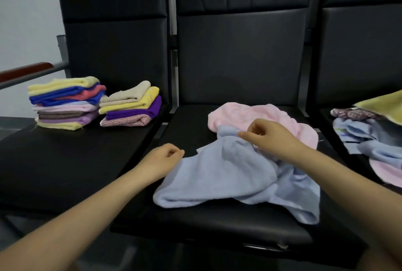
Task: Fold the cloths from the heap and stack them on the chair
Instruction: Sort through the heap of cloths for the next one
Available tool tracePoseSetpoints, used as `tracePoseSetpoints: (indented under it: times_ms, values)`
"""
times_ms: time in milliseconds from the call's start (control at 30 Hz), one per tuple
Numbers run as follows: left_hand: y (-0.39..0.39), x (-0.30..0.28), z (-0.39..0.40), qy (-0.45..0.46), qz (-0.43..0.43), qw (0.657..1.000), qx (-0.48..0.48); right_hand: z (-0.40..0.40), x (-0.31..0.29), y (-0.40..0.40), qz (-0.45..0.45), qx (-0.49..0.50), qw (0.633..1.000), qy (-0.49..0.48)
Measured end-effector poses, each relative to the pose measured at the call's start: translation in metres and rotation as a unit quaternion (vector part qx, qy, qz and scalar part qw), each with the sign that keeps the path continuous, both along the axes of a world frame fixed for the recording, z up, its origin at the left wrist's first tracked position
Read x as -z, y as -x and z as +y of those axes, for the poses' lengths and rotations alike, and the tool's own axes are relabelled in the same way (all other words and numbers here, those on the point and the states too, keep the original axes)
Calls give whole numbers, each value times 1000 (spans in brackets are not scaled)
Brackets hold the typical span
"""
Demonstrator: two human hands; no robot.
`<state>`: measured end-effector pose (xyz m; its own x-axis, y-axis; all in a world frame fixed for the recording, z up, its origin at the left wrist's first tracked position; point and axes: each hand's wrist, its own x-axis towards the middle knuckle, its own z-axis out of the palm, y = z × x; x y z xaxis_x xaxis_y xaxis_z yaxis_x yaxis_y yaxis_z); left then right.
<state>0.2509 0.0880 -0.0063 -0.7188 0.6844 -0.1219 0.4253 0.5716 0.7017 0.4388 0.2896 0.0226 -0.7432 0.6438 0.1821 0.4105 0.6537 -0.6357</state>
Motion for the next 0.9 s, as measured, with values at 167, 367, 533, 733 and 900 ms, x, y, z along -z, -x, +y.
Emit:
tracePoseSetpoints:
  times_ms: [167, 367, 533, 733, 900]
  values:
    - [-2, 6, 38, -29, -11, 1000, -4, 2, 19, 3, -88, 27, 988, 123]
    - [-4, 5, 50, 0, -54, 993, 105, 3, 13, 4, 160, 8, 940, 301]
    - [-15, -18, 40, -158, -57, 979, 117, 5, -9, -1, 248, 62, 843, 473]
    - [-17, -51, 12, -307, 88, 942, 103, 5, -24, -9, 294, 36, 946, 129]
    - [-16, -15, 4, -178, 83, 949, 247, 15, -5, -21, -18, -89, 996, -17]
